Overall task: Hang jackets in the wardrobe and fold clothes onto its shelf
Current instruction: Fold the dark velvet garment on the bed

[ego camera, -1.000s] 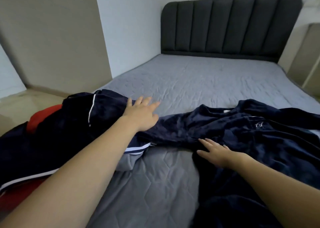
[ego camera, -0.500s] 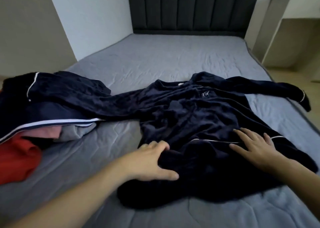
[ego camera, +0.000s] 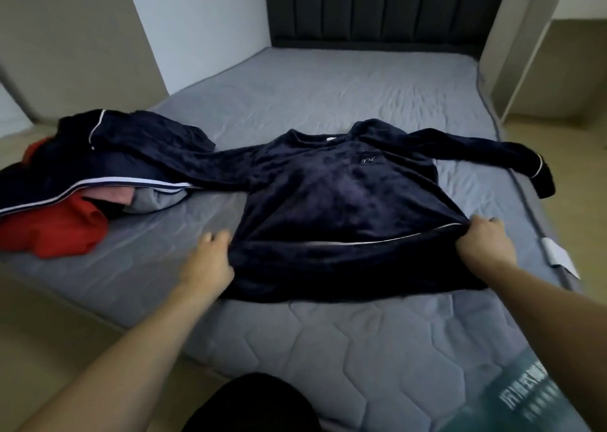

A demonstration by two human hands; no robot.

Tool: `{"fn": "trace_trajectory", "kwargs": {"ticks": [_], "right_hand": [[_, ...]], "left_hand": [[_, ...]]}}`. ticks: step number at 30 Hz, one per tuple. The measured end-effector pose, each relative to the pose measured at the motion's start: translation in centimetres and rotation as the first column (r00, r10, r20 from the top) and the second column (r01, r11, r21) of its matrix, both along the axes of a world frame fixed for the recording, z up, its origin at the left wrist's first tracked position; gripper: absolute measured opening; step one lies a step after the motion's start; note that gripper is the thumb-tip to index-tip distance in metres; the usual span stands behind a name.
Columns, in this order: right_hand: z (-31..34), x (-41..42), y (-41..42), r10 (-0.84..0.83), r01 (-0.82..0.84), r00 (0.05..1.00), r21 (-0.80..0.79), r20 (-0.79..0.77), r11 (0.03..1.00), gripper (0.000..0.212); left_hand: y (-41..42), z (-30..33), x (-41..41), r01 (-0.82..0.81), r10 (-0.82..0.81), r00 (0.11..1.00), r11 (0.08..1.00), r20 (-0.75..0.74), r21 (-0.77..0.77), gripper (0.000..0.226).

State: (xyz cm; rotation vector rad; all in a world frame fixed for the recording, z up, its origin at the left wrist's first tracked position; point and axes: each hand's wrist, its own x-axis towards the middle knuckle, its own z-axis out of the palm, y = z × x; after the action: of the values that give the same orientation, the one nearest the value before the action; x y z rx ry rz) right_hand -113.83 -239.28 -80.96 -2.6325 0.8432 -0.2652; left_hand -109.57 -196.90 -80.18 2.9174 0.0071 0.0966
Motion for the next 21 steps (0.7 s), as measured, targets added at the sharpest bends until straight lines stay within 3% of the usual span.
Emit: {"fn": "trace_trajectory", "kwargs": {"ticks": [1,2,4,6,7,8,9,10,11,12,15,16,18,19,21], "right_hand": [[1.2,-0.3,-0.8,0.012,-0.009,0.996,-0.032,0.093,0.999,0.015],[2.6,-0.5,-1.7,0.042,-0.028,0.982,-0.081,0.185,0.996,0.014],[5.1,-1.0,-3.7,0.069,-0.007,0.936,-0.178,0.344,0.984,0.021],[5.9,-1.8,-5.8,0.012,0.1,0.906,-0.241,0.424,0.965,0.025],[5.5,-2.4,-6.7,0.005,0.12,0.922,-0.299,0.386,0.947,0.021],[4.7,-3.0,-7.4,0.036,0.055,0.968,-0.349,0.249,0.936,0.015],[3.4,-3.6,-8.0,0.08,-0.089,0.996,-0.4,-0.039,0.912,0.009],[2.3,-4.1,-8.1,0.126,-0.268,0.929,-0.396,-0.349,0.878,0.012],[1.5,-4.6,-7.8,0.122,-0.398,0.785,-0.343,-0.608,0.851,0.019],[1.7,-4.9,-7.1,0.122,-0.48,0.645,-0.276,-0.755,0.833,0.027],[5.0,-4.4,-5.3,0.083,-0.514,0.494,-0.214,-0.866,0.831,0.04],[6.5,-4.1,-4.9,0.038,-0.512,0.458,-0.229,-0.888,0.828,0.042],[8.0,-3.5,-4.5,-0.016,-0.585,0.435,-0.296,-0.9,0.755,0.038],[8.0,-3.5,-4.5,-0.009,-0.597,0.432,-0.294,-0.902,0.746,0.037],[7.3,-4.0,-4.5,0.088,-0.549,0.436,-0.187,-0.896,0.815,0.039]], "left_hand": [[1.1,0.2,-0.2,-0.052,0.053,0.999,0.995,-0.009,0.081,0.031],[2.0,1.4,0.1,-0.081,0.071,0.994,0.988,0.081,0.129,0.032],[3.0,5.4,1.4,-0.071,0.003,0.928,0.983,0.372,0.168,0.043],[3.5,8.5,1.8,-0.033,-0.07,0.797,0.987,0.6,0.159,0.054],[3.5,8.9,1.3,-0.001,-0.111,0.8,0.983,0.59,0.186,0.057],[3.5,8.3,0.6,0.037,-0.181,0.847,0.958,0.5,0.285,0.057],[3.4,7.0,-0.4,0.079,-0.229,0.926,0.895,0.302,0.438,0.054],[3.3,5.2,-1.3,0.153,-0.218,0.975,0.809,0.049,0.567,0.05],[3.2,3.7,-2.4,0.234,-0.137,0.97,0.74,-0.2,0.63,0.049],[2.7,3.0,-3.0,0.302,-0.022,0.915,0.699,-0.402,0.648,0.051],[-0.2,5.9,-1.1,0.427,0.324,0.647,0.596,-0.69,0.68,0.05],[-1.6,7.2,0.2,0.483,0.342,0.573,0.593,-0.745,0.644,0.047],[-5.1,8.9,2.1,0.518,0.153,0.555,0.706,-0.817,0.484,0.046],[-7.3,9.1,2.6,0.502,-0.039,0.613,0.791,-0.789,0.35,0.048],[-12.0,8.7,1.6,0.528,-0.352,0.697,0.841,-0.624,0.115,0.07]]}}
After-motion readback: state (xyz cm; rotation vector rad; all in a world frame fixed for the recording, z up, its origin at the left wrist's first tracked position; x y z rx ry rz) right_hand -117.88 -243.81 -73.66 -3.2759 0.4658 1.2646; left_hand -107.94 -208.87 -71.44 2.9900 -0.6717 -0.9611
